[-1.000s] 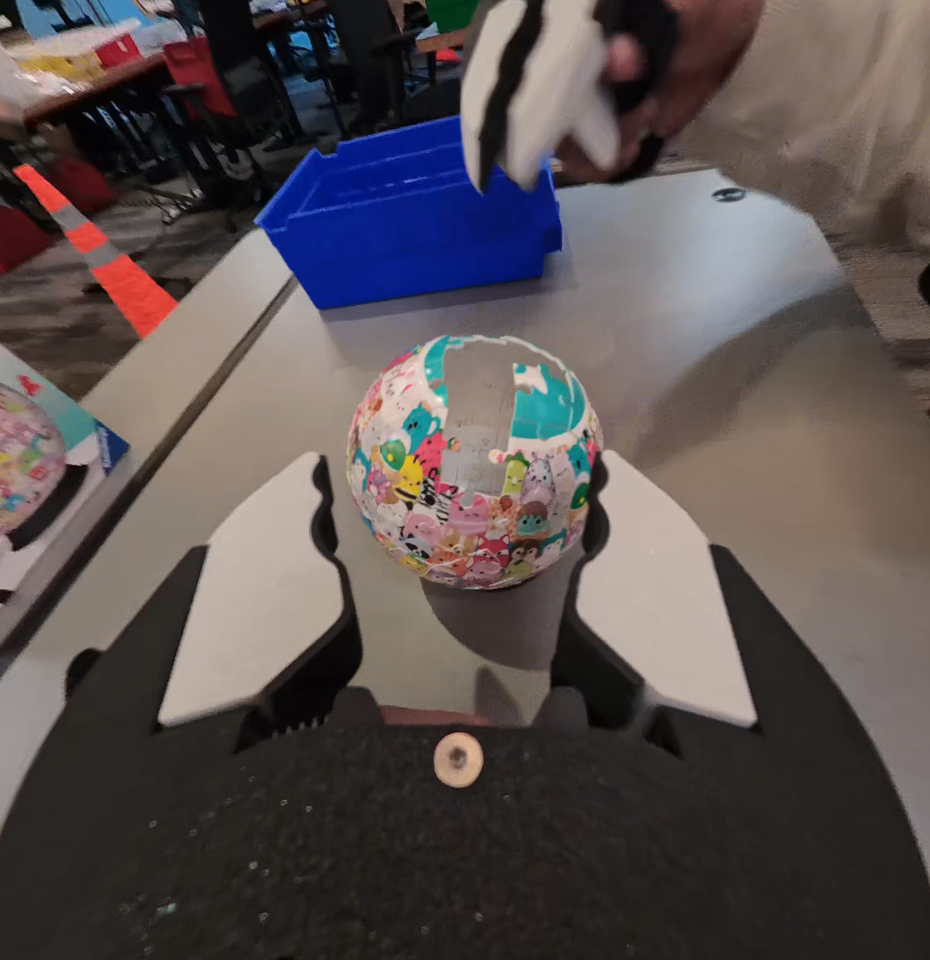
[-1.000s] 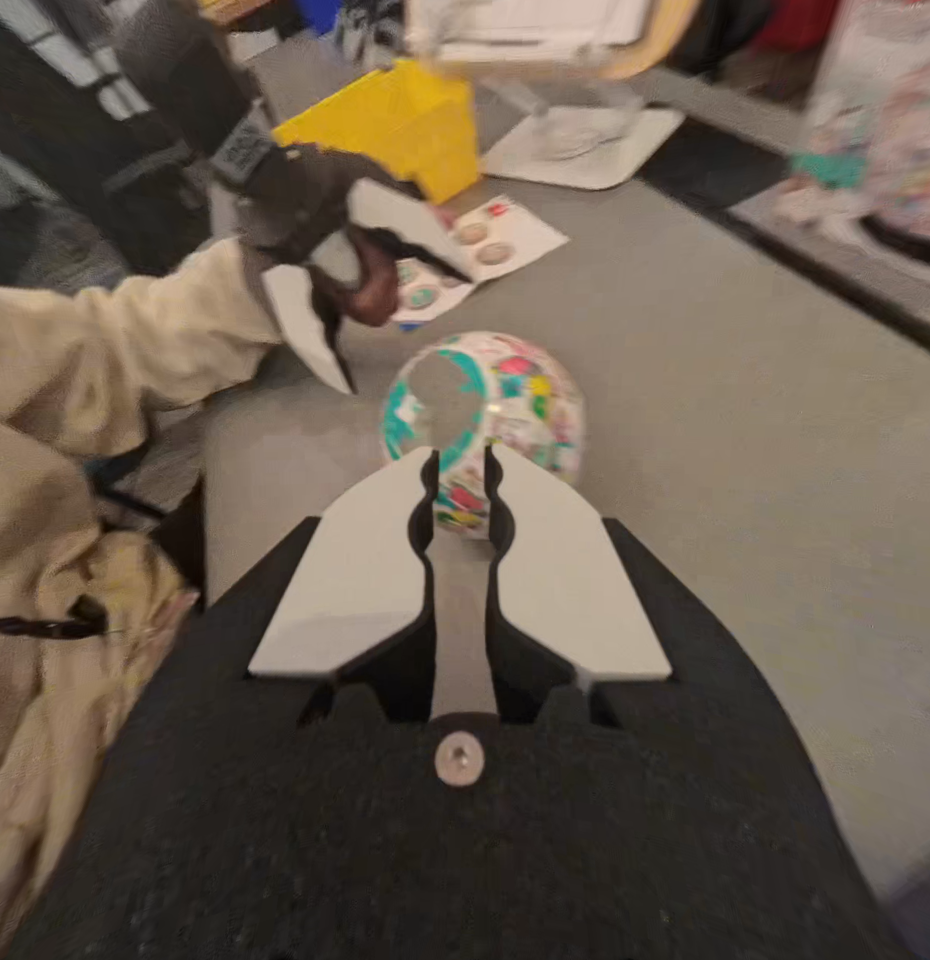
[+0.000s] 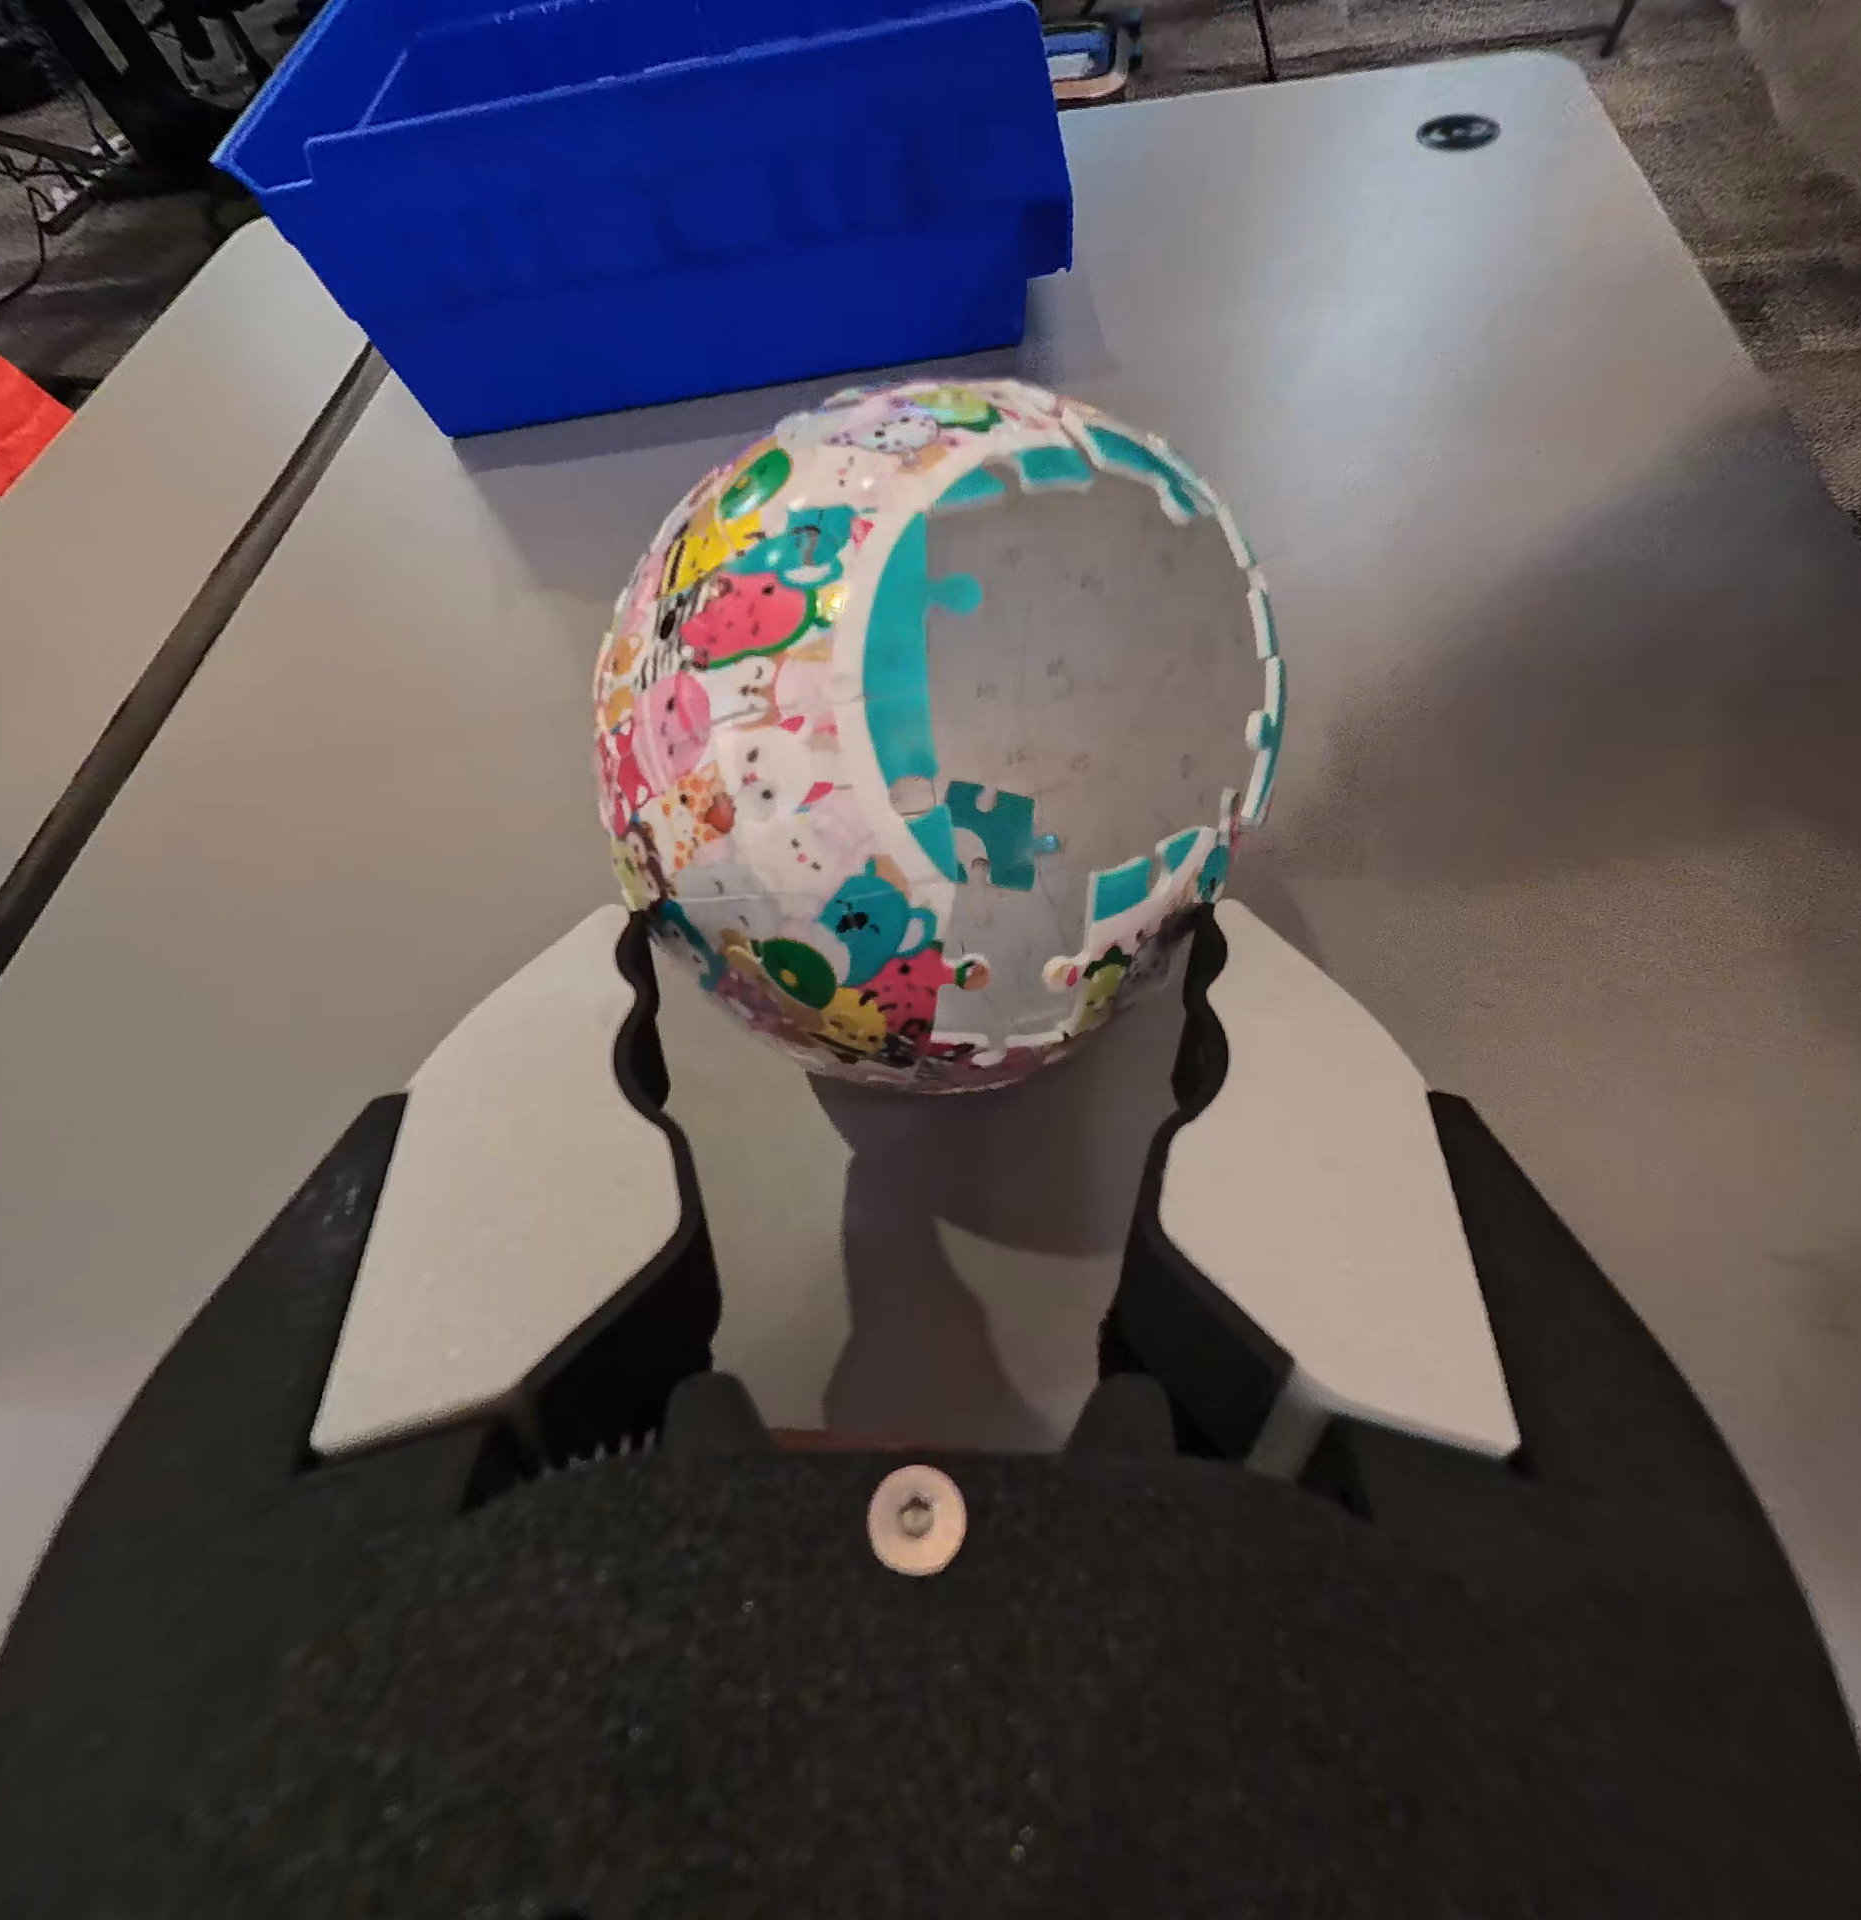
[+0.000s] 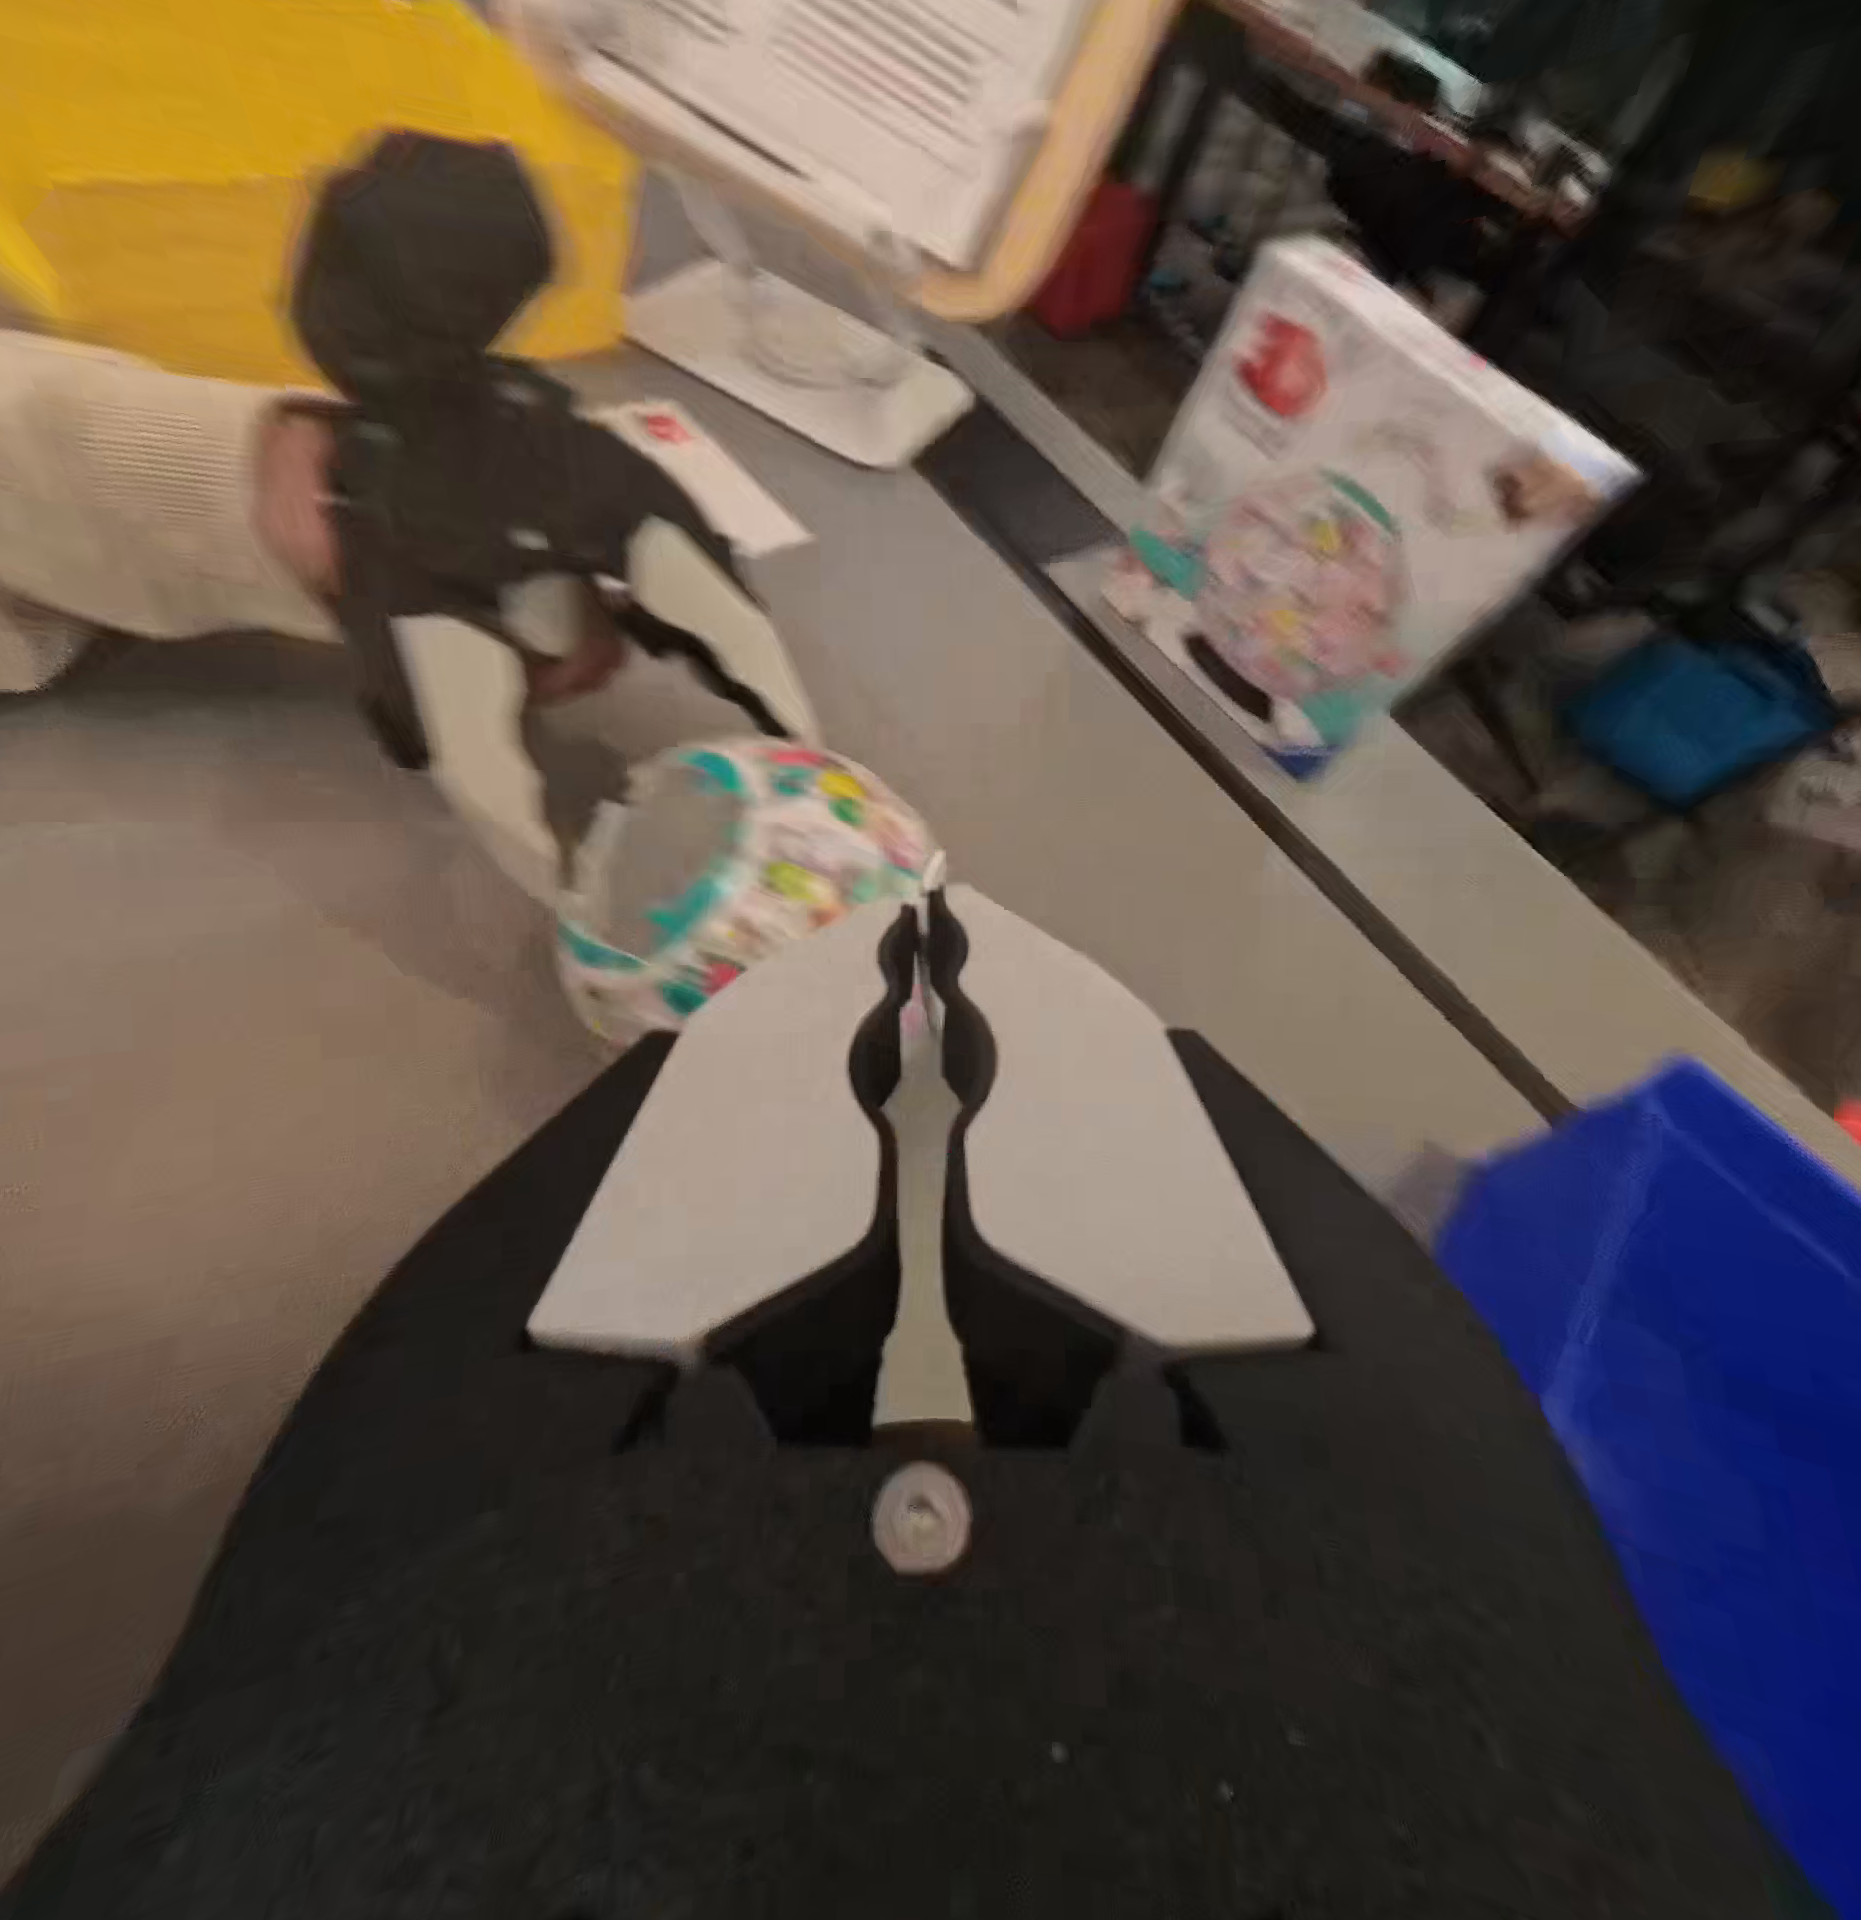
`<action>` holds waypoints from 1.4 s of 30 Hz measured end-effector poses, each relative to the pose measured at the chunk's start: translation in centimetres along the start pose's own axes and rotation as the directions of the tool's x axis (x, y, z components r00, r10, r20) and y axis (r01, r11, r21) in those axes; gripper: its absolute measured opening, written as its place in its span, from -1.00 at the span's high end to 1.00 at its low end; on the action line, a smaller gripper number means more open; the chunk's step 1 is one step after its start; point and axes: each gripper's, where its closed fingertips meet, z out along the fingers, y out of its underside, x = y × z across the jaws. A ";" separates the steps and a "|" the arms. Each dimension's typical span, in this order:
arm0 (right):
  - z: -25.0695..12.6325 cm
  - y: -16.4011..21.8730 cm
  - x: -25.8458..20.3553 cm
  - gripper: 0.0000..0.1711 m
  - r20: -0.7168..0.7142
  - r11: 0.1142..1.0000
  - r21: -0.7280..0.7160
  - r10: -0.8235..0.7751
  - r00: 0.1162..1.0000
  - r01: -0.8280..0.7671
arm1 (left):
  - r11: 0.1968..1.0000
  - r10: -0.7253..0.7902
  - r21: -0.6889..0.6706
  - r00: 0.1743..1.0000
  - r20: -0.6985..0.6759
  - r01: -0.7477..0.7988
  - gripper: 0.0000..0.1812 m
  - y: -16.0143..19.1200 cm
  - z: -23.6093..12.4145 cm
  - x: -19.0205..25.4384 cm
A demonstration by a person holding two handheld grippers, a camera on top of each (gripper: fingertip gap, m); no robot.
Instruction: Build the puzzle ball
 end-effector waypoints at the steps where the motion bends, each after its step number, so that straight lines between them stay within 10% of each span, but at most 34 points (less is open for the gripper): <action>1: -1.9 2.5 4.4 0.98 -0.094 0.992 -0.103 0.060 0.994 -0.069 | 1.000 -0.003 -0.001 1.000 0.004 0.003 -0.06 0.1 -0.2 0.0; 4: -7.8 14.1 17.2 0.98 -0.399 0.844 -0.480 0.031 0.916 -0.238 | 1.000 -0.015 0.006 1.000 0.014 0.015 -0.05 0.1 -1.1 0.0; 6: -8.2 21.6 19.4 0.98 -0.355 0.668 -0.640 0.181 0.917 -0.380 | 1.000 -0.020 0.015 1.000 0.022 0.020 -0.05 -0.1 -1.5 -0.1; 11: -6.0 26.9 20.2 0.83 -0.295 0.616 -0.717 0.156 0.943 -0.327 | 0.998 -0.047 0.035 0.997 0.057 0.045 -0.04 -0.5 -1.9 -0.3; 16: -5.6 16.4 16.0 0.78 -0.299 0.827 -0.470 0.180 0.937 -0.309 | 0.997 -0.062 0.040 0.995 0.080 0.059 -0.02 -0.6 -2.2 0.0; 20: -0.2 4.5 -2.7 0.84 0.309 0.979 -0.205 0.058 0.949 0.007 | 0.998 -0.059 0.038 0.995 0.078 0.057 -0.03 -0.7 -2.2 -0.1; 23: 3.1 3.7 -10.0 0.61 0.491 0.943 -0.253 -0.069 0.868 0.218 | 0.998 -0.049 0.033 0.995 0.085 0.047 -0.02 -0.8 -2.2 0.1; 31: 7.5 5.6 -10.4 0.83 0.518 0.708 -0.410 -0.338 0.786 0.575 | 0.999 -0.032 0.029 0.995 0.096 0.030 -0.02 -0.9 -2.2 0.1; 42: 5.2 3.8 -11.4 0.98 0.263 0.734 -0.116 -0.627 0.733 0.669 | 0.991 -0.073 0.115 0.995 0.068 0.065 0.22 -1.6 -3.0 -0.2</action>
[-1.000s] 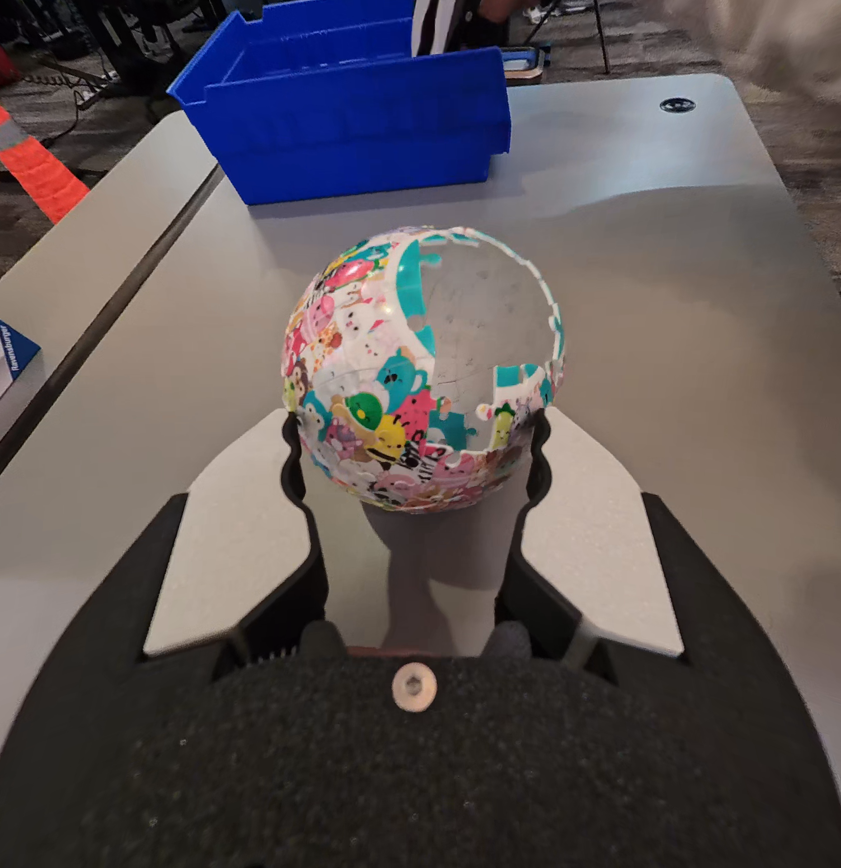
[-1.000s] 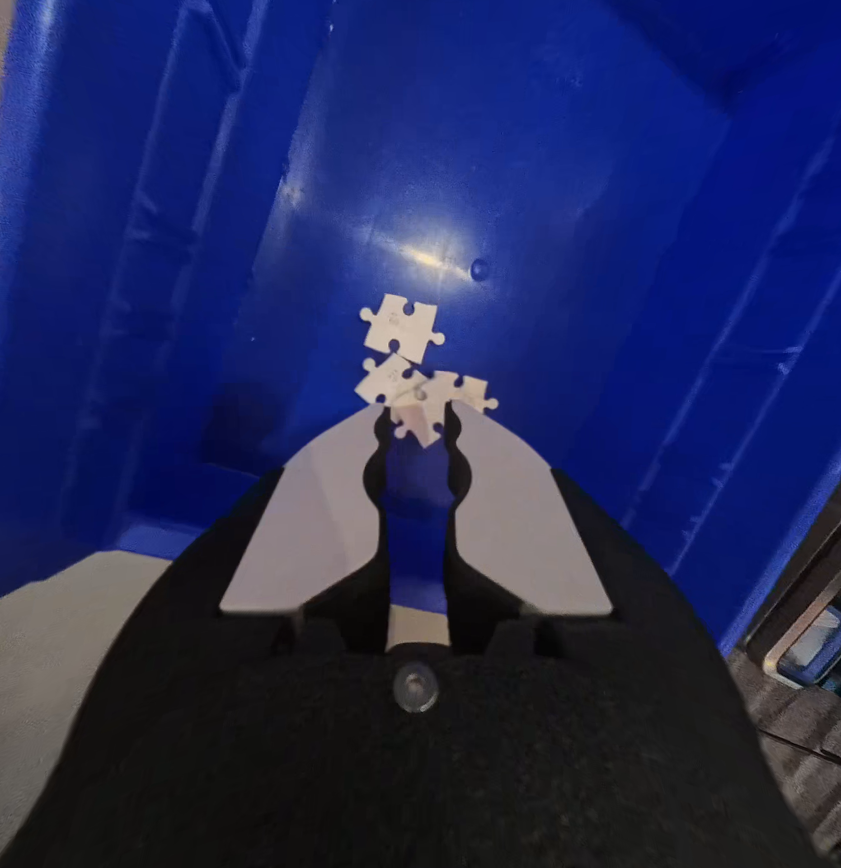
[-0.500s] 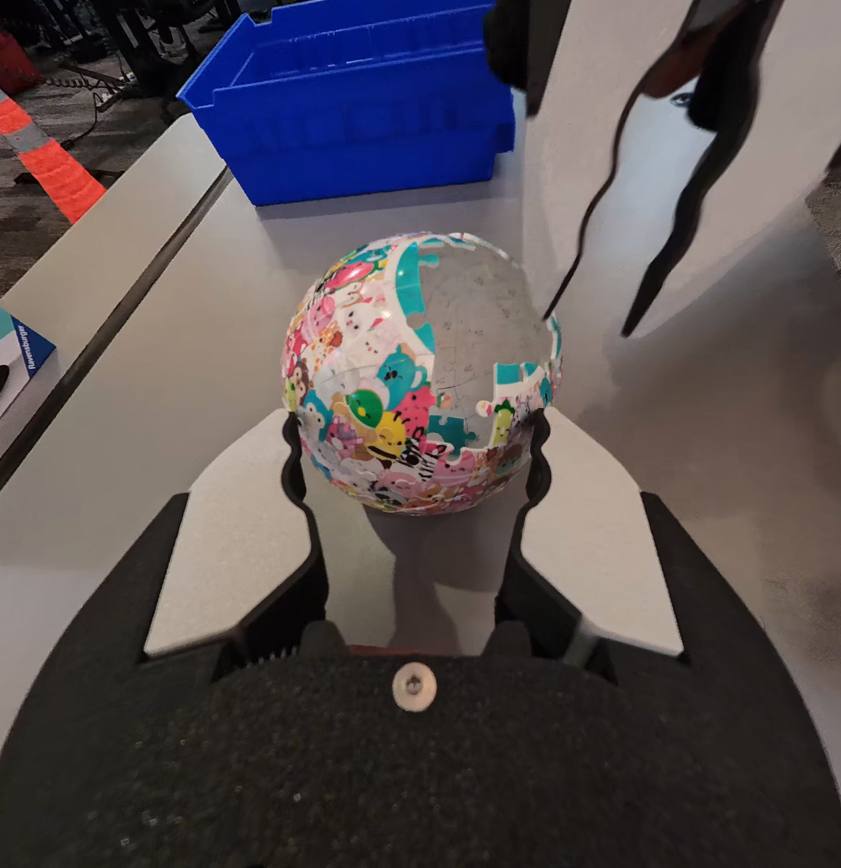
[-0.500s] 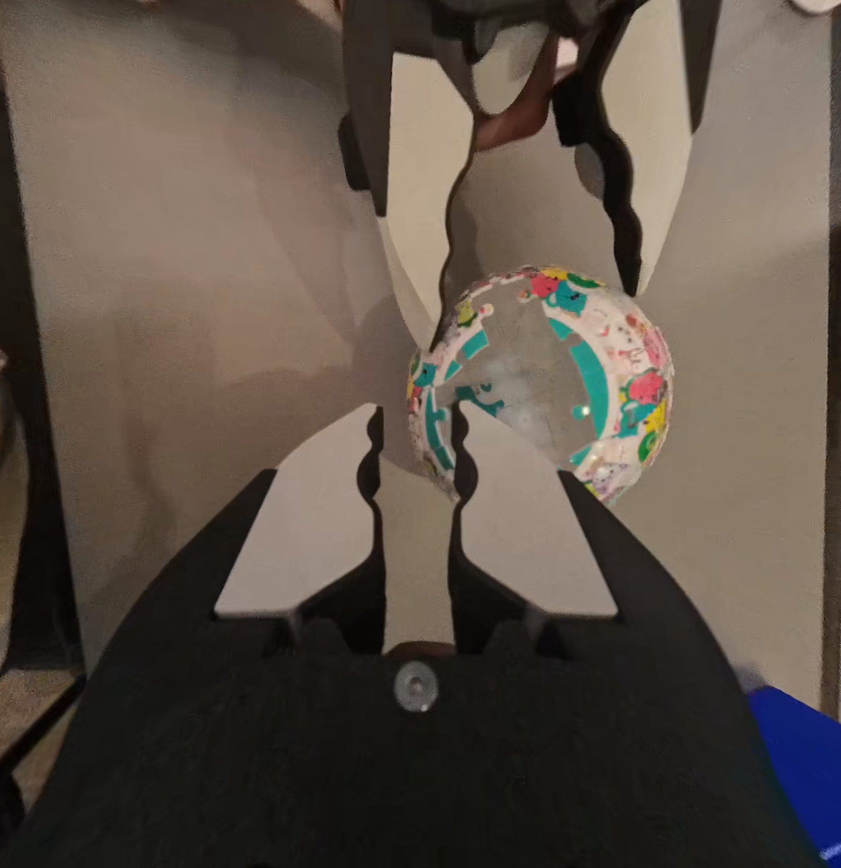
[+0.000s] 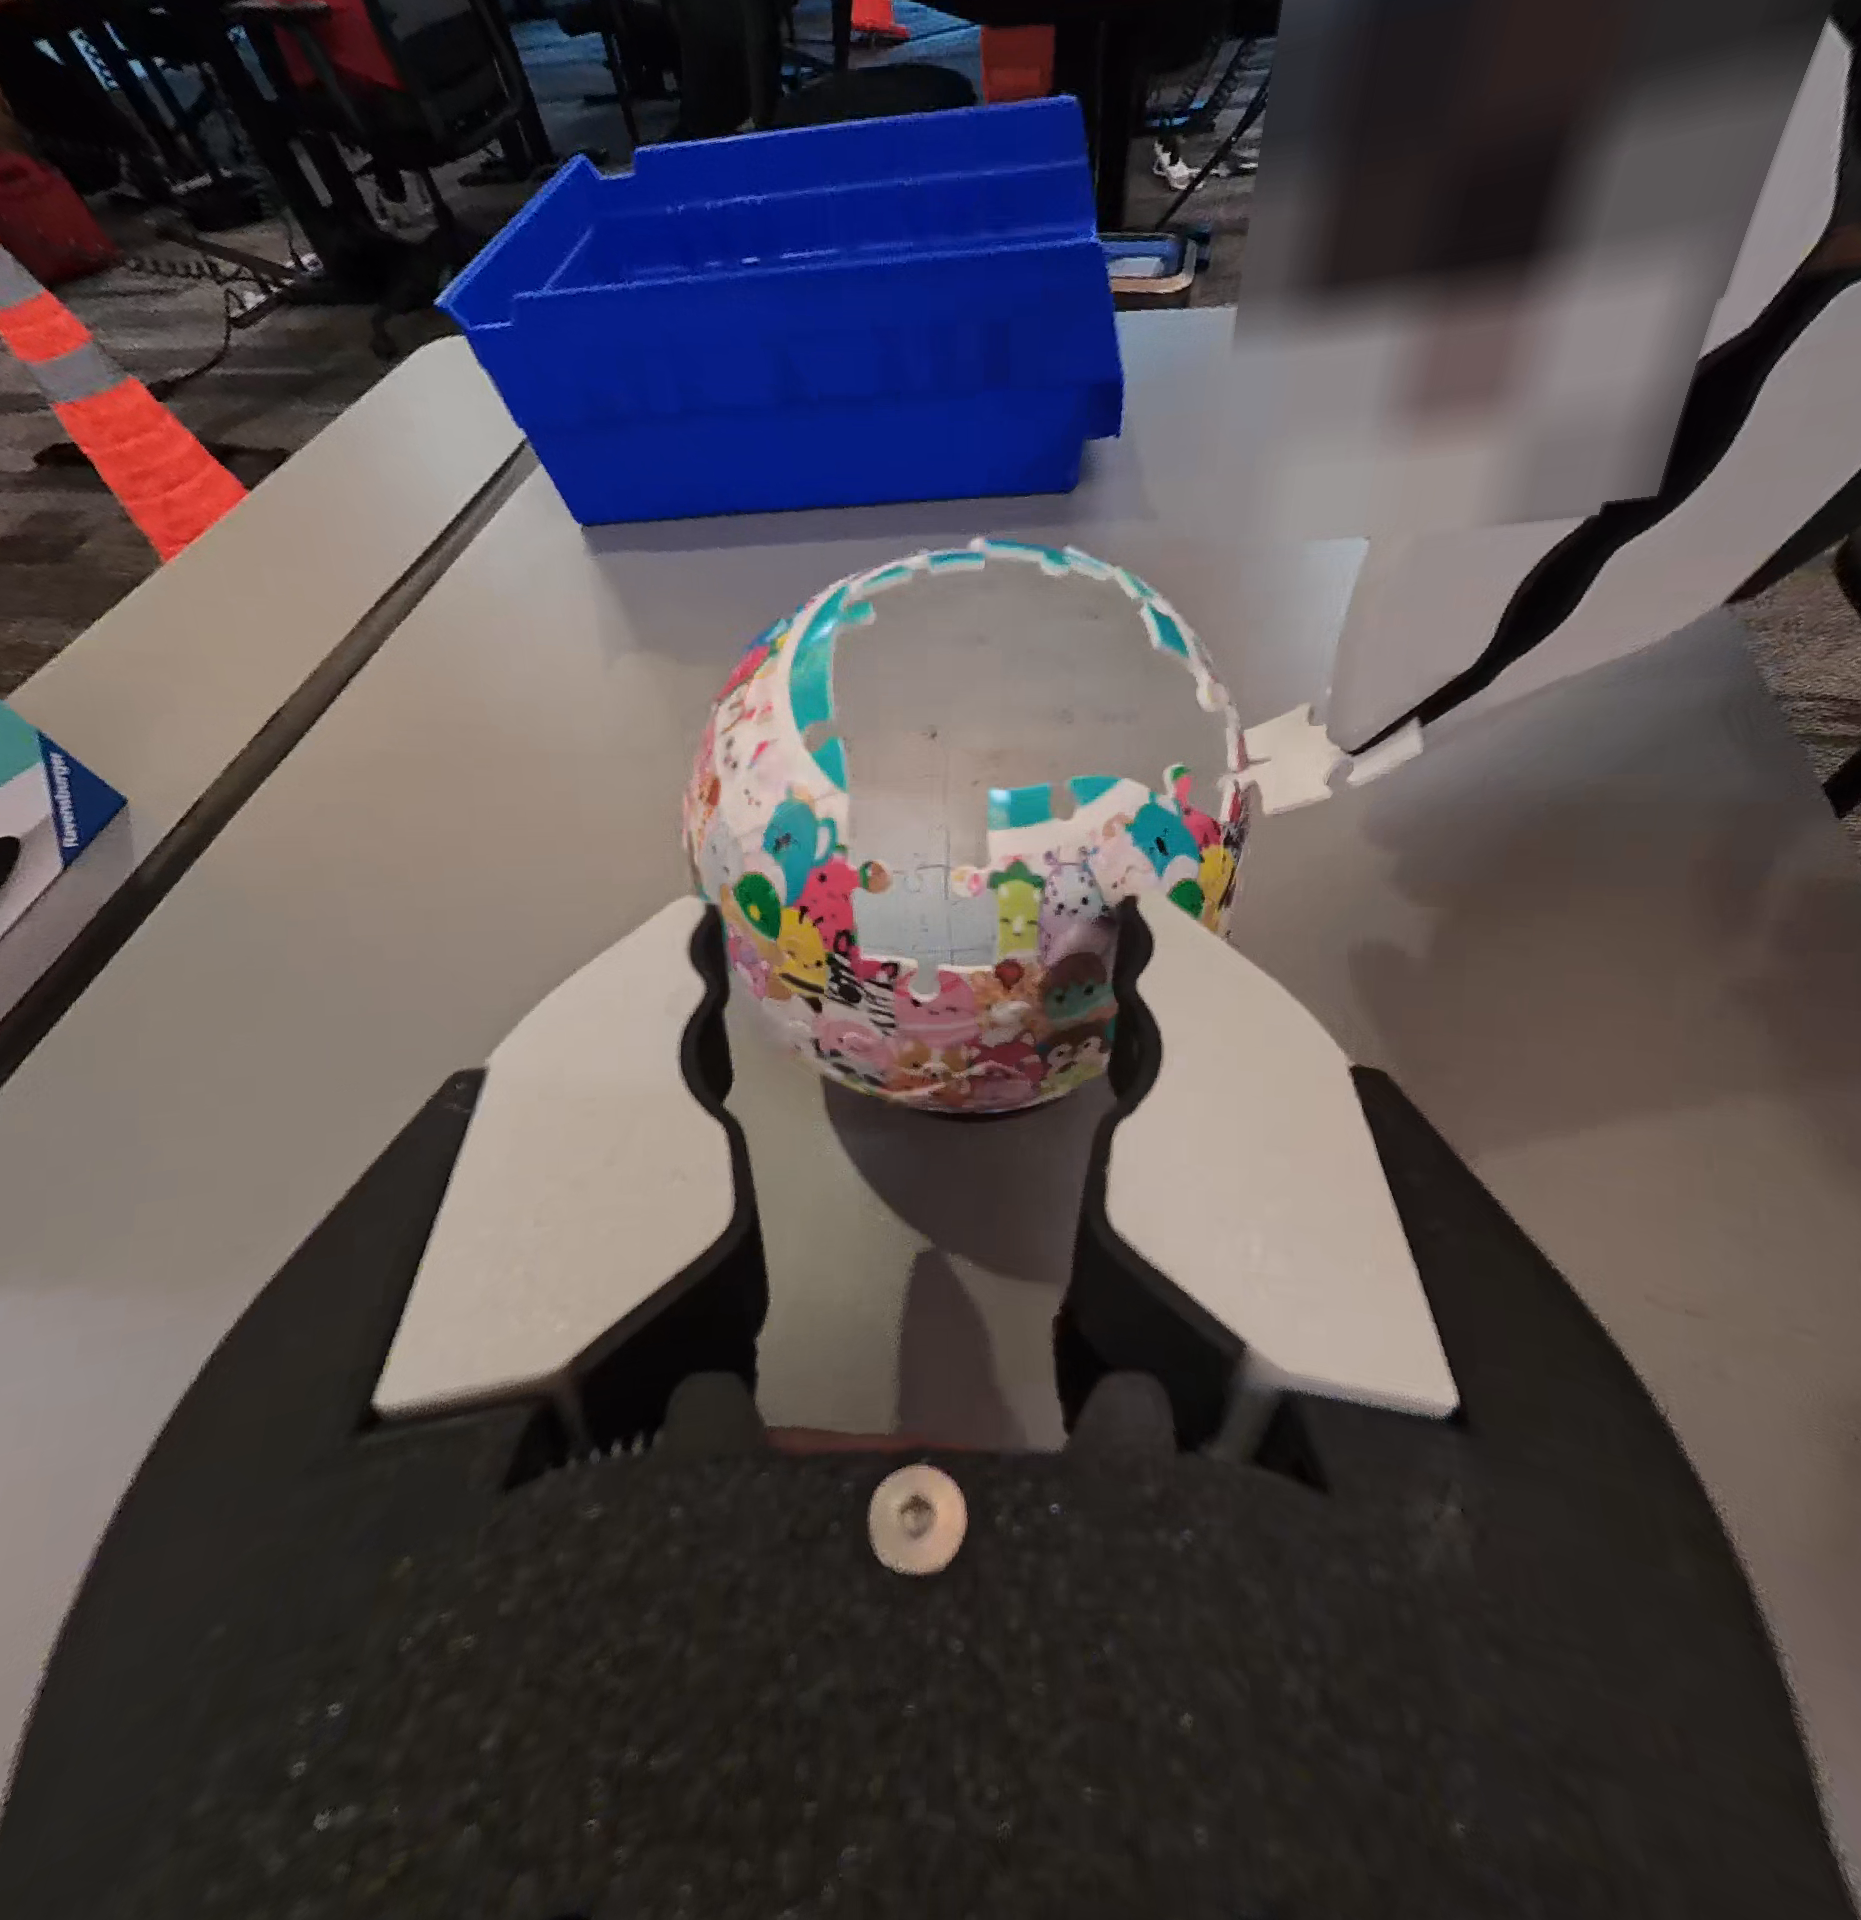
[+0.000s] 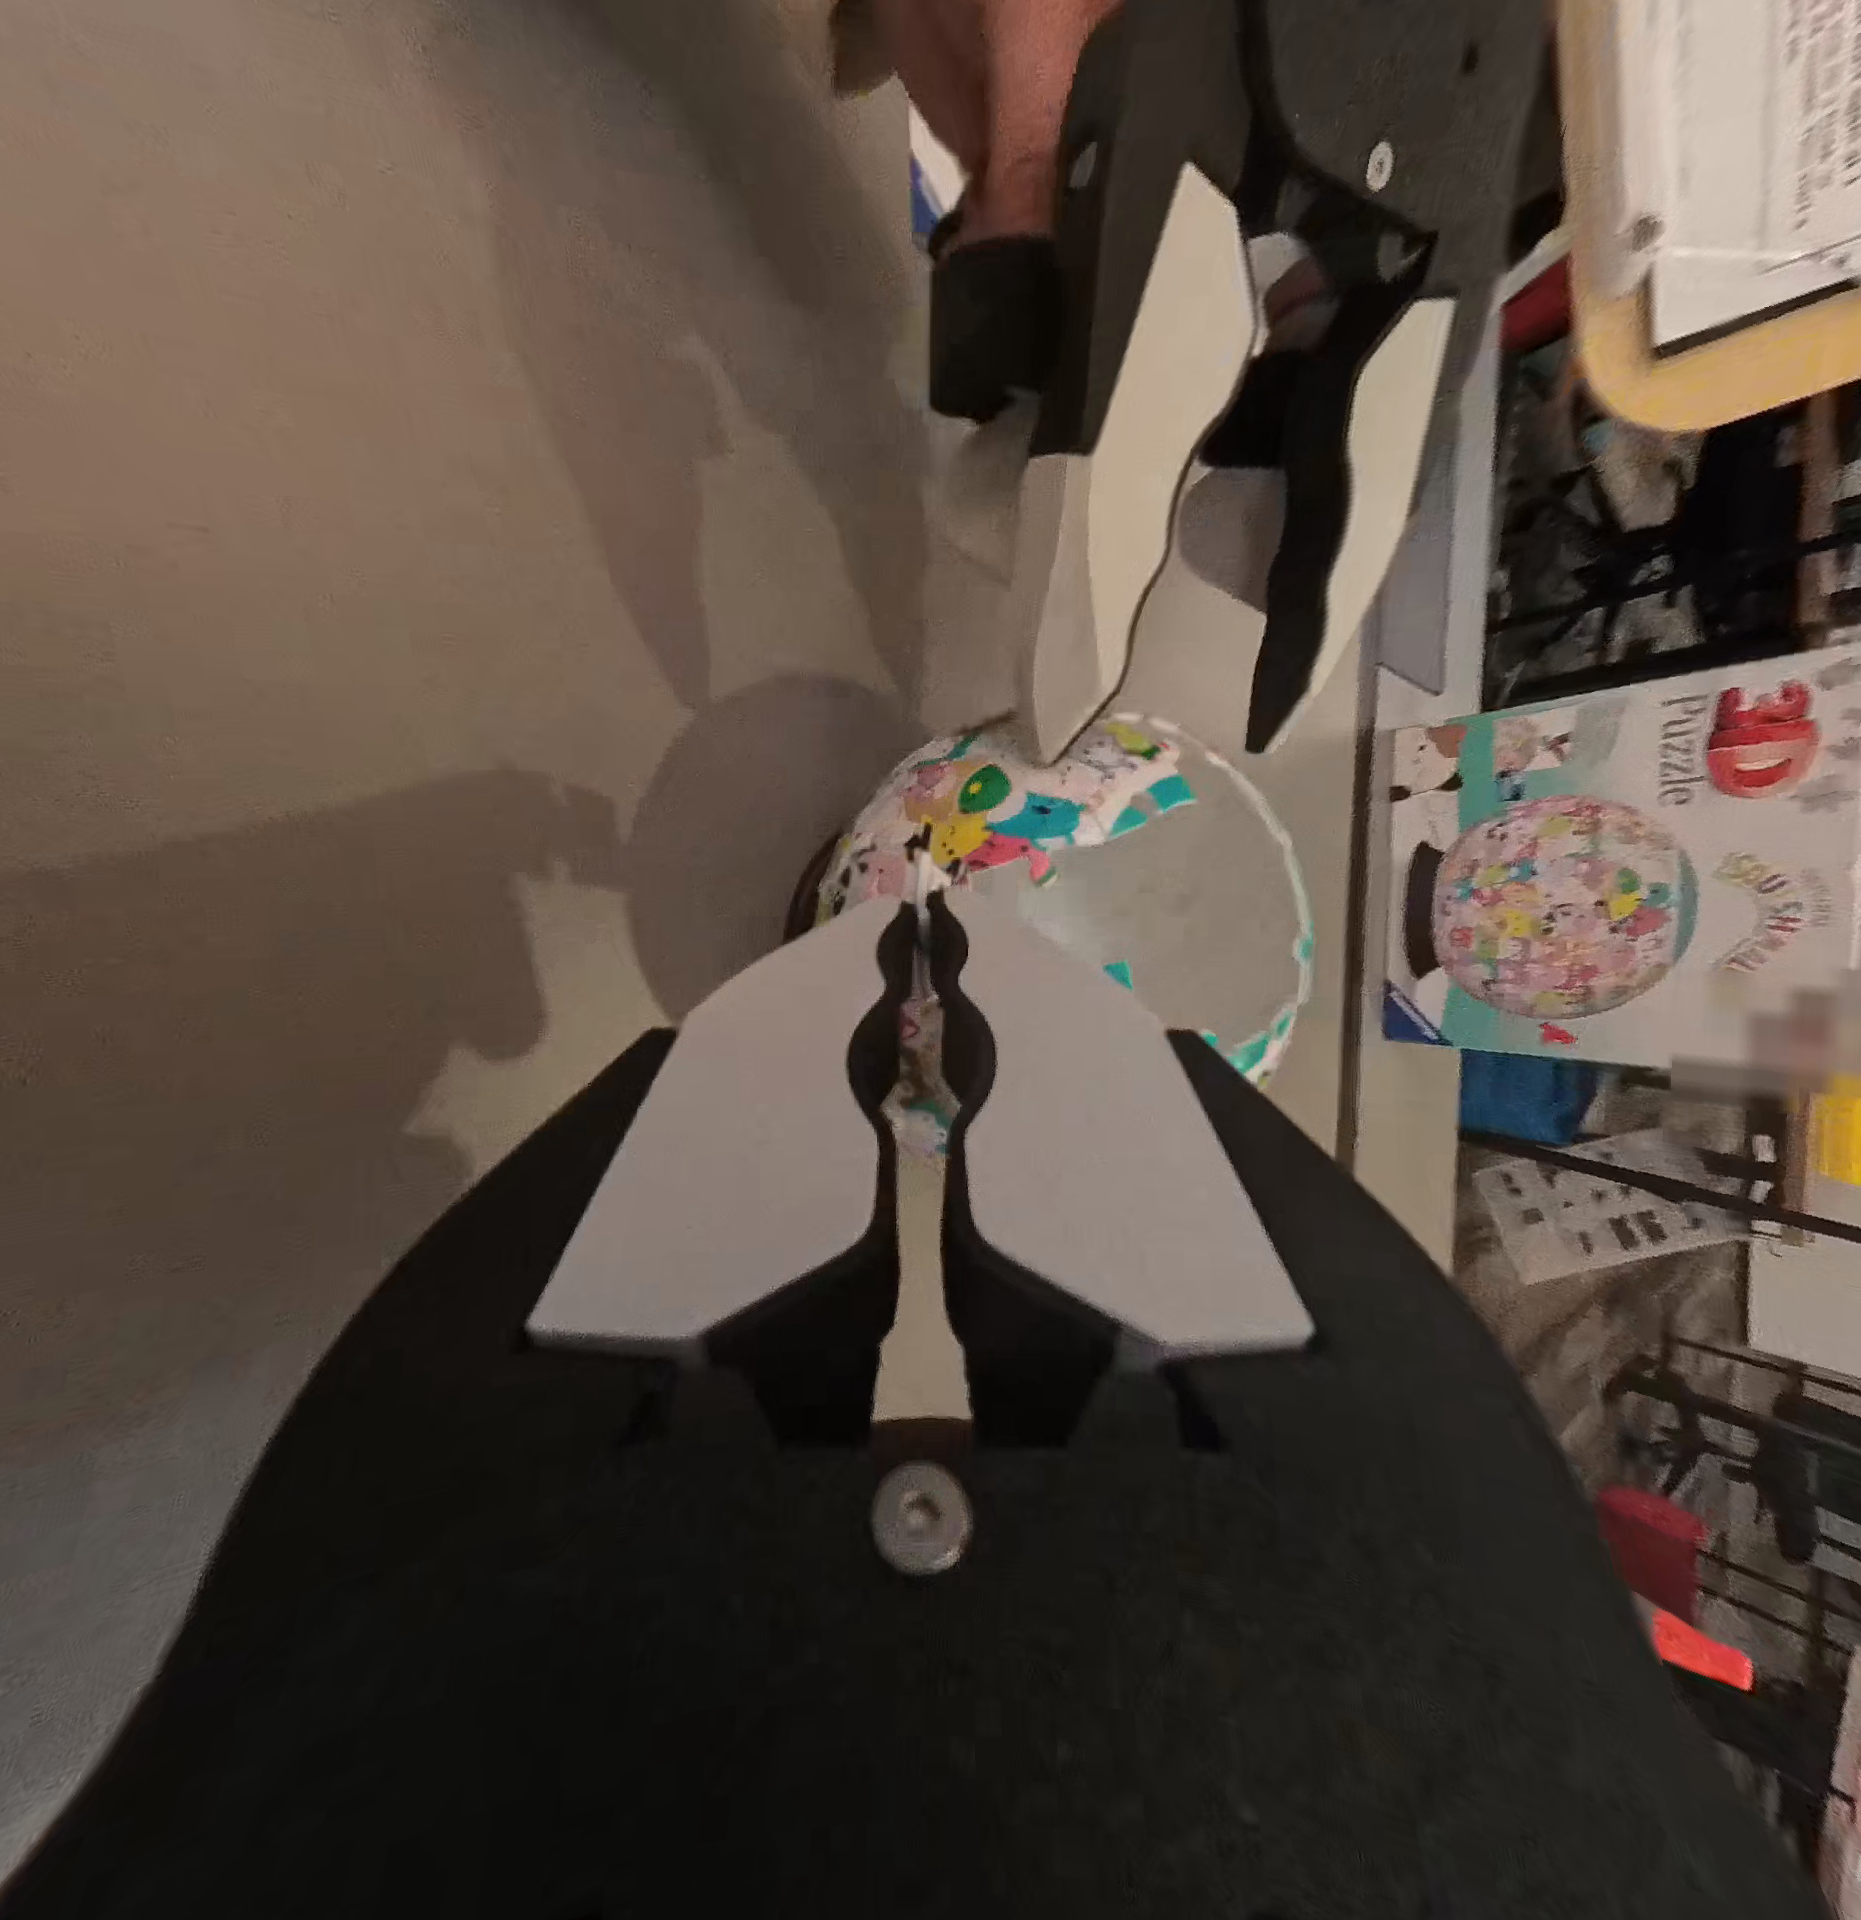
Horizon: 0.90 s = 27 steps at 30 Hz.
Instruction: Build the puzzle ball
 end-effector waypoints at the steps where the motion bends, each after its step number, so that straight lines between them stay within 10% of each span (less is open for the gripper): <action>1: -0.2 -0.1 0.1 0.98 -0.061 1.000 0.025 -0.017 0.998 0.019 | 1.000 0.003 0.005 1.000 0.001 -0.003 0.27 -0.1 0.0 0.0; 6: -0.8 -0.3 0.2 0.98 -0.046 0.914 0.260 0.335 0.941 -0.312 | 1.000 0.003 0.001 1.000 -0.006 -0.003 0.28 0.0 0.1 0.2; 10: -1.9 0.1 1.6 0.98 0.333 0.382 0.401 0.786 0.521 -0.832 | 1.000 0.005 -0.001 1.000 0.005 -0.005 0.32 0.3 0.2 0.0; 13: -3.5 0.2 2.2 0.98 0.485 0.101 0.444 0.808 0.334 -0.890 | 1.000 0.005 -0.005 1.000 0.017 -0.005 0.32 0.5 0.1 -0.2; 16: -4.8 -0.7 1.6 0.98 0.185 0.438 0.549 0.768 0.614 -0.712 | 1.000 0.004 0.017 1.000 0.014 -0.005 0.26 0.1 -0.2 0.0; 19: -9.4 0.7 4.5 0.98 -0.063 0.597 0.575 0.714 0.698 -0.559 | 0.999 0.009 0.039 1.000 0.021 -0.010 0.17 -0.5 -0.8 0.2; 23: -16.1 20.5 10.7 0.98 -0.374 0.540 0.193 0.812 0.448 -0.819 | 0.998 -0.031 0.050 0.999 -0.038 0.033 0.03 -0.2 -1.2 0.9; 27: -12.6 35.9 6.8 0.98 -0.357 0.328 -0.356 0.818 0.451 -0.875 | 0.997 -0.078 0.003 0.994 -0.074 0.079 -0.29 0.9 0.2 1.6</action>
